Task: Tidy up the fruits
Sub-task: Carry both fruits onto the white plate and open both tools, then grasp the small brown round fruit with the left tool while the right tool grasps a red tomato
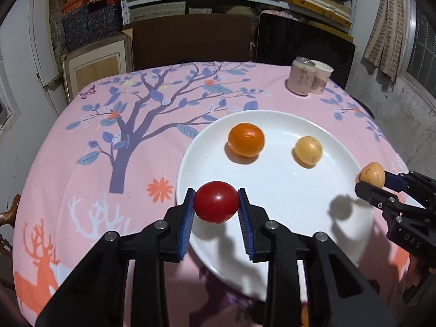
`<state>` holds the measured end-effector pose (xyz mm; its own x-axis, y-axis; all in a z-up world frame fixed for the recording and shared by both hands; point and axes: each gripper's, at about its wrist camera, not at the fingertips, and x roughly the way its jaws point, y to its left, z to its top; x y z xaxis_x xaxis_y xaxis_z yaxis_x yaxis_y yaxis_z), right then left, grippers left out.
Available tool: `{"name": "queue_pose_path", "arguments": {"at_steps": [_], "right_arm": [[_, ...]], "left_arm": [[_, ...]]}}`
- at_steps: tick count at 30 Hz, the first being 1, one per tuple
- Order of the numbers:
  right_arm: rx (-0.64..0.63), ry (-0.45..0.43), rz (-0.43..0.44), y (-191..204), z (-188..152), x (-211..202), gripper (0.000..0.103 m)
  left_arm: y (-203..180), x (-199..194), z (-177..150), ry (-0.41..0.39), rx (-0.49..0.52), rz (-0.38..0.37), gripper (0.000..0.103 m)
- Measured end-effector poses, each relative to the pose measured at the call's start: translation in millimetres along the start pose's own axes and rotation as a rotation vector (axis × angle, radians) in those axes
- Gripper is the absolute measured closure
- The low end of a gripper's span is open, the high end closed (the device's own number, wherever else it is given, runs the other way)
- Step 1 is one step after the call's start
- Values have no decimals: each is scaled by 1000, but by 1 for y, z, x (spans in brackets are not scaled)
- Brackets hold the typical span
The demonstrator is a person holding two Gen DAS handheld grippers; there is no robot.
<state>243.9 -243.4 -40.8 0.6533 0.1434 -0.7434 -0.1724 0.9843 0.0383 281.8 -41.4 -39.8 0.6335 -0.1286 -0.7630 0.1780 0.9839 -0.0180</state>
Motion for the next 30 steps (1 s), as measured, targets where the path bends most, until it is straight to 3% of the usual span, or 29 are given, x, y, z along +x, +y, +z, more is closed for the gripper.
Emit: {"name": "queue_pose_path", "arguments": {"at_steps": [8, 10, 11, 12, 14, 17, 21, 24, 30], "right_arm": [[-13, 39, -13, 2, 12, 45, 61], [-19, 34, -12, 3, 11, 43, 61], [-17, 25, -8, 3, 9, 39, 61], [-16, 10, -5, 2, 7, 33, 61], [-17, -29, -20, 0, 3, 17, 58], [-15, -99, -13, -2, -4, -17, 46], [-10, -157, 2, -2, -18, -65, 44], [11, -168, 46, -2, -47, -99, 44], [39, -157, 73, 3, -125, -132, 44]], "left_arm": [[-10, 50, 8, 71, 45, 23, 71], [-11, 48, 5, 66, 41, 18, 59], [-11, 44, 4, 53, 38, 16, 47], [-12, 36, 2, 33, 40, 21, 40], [-14, 18, -4, -7, 53, 32, 35], [-14, -17, -18, -54, 53, 17, 33], [-12, -69, -50, -101, 55, 2, 32], [-12, -106, -87, -121, 77, -24, 22], [-16, -145, -171, -66, 121, -80, 22]]}}
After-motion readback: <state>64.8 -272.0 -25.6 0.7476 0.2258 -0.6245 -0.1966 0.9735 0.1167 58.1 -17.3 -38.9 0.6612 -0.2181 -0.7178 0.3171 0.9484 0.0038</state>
